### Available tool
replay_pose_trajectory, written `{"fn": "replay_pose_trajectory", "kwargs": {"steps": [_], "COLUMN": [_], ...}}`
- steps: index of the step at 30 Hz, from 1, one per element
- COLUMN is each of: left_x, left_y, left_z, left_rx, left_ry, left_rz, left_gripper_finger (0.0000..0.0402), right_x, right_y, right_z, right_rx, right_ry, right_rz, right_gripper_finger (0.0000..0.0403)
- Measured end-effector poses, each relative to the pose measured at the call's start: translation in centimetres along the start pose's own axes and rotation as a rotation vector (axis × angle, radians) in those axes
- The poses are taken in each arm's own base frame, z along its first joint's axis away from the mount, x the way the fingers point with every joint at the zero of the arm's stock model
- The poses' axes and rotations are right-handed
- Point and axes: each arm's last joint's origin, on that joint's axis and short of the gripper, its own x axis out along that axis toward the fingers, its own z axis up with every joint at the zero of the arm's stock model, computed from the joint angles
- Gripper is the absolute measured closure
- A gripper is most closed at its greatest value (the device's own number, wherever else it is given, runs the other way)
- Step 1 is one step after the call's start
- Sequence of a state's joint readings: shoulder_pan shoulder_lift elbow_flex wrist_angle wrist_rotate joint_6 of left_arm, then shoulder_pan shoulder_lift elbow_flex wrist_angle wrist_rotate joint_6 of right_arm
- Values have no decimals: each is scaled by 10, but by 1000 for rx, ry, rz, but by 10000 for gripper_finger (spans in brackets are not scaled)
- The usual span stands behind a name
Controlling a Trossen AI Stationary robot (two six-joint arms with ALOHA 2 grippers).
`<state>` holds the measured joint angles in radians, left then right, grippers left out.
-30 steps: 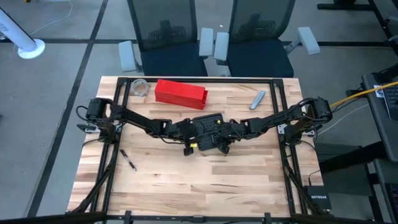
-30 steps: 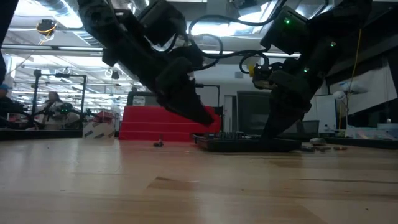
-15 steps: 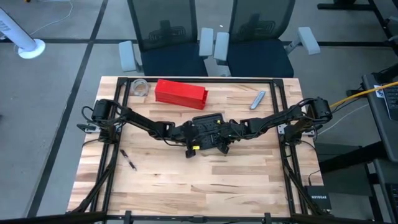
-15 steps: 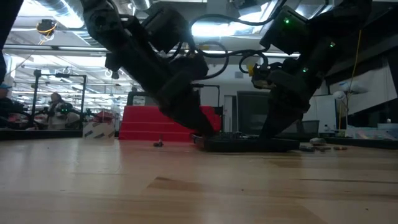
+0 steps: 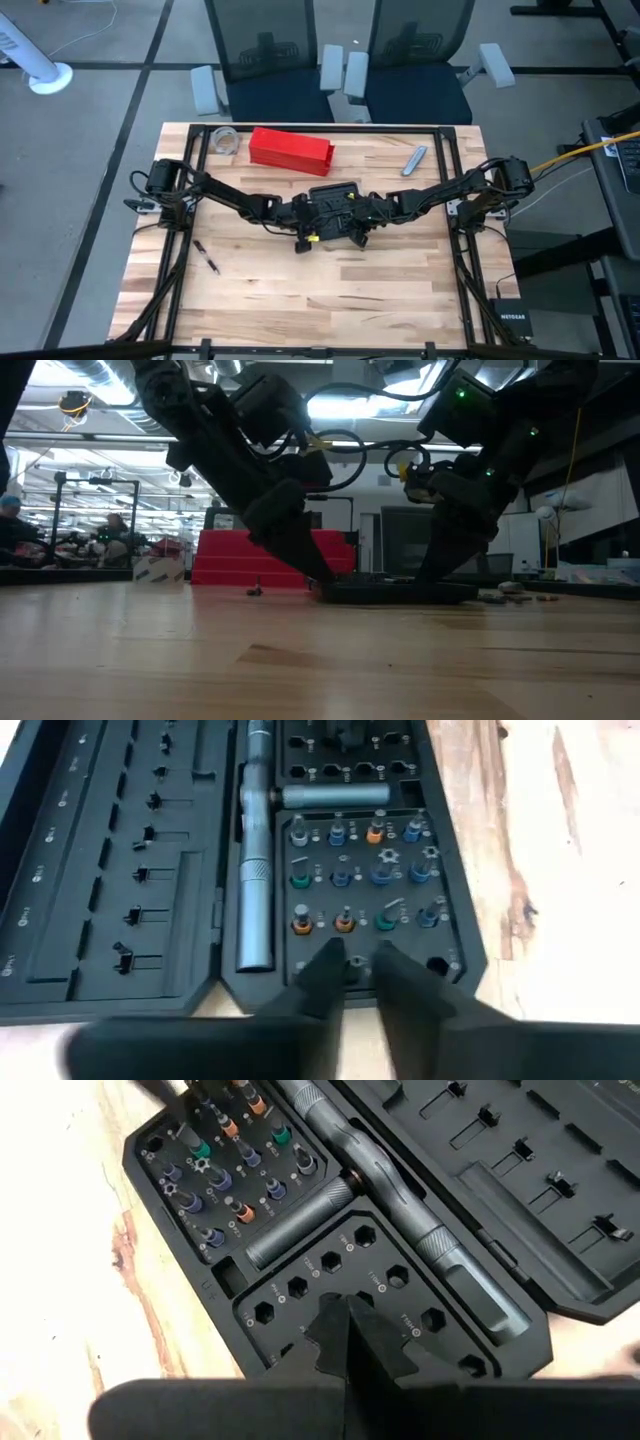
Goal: Prefit tool cases
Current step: Remove the screwdriver bit from the tool case
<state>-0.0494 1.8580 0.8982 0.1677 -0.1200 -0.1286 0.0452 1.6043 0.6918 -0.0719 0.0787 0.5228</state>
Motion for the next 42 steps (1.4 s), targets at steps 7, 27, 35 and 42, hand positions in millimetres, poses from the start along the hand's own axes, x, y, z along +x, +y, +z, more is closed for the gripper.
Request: {"fn": "replay_pose_trajectory", "kwargs": {"steps": [7, 27, 35, 42], "left_x": [-7, -57, -56, -62], "left_y": [0, 29, 37, 43], "left_z": [5, 0, -2, 11], "left_rx": [-53, 114, 102, 11], "left_ry": [-19, 242, 266, 159], "left_rz": [-4, 116, 131, 82], "left_gripper_finger": [398, 400, 349, 305], "right_x": [0, 0, 0, 0], "right_y": [0, 0, 0, 0], "right_z": [0, 0, 0, 0], "right_rx": [0, 0, 0, 0], "right_ry": [-1, 4, 2, 1], "right_rz": [0, 0, -3, -4], "right_gripper_finger": [400, 400, 400, 400]}}
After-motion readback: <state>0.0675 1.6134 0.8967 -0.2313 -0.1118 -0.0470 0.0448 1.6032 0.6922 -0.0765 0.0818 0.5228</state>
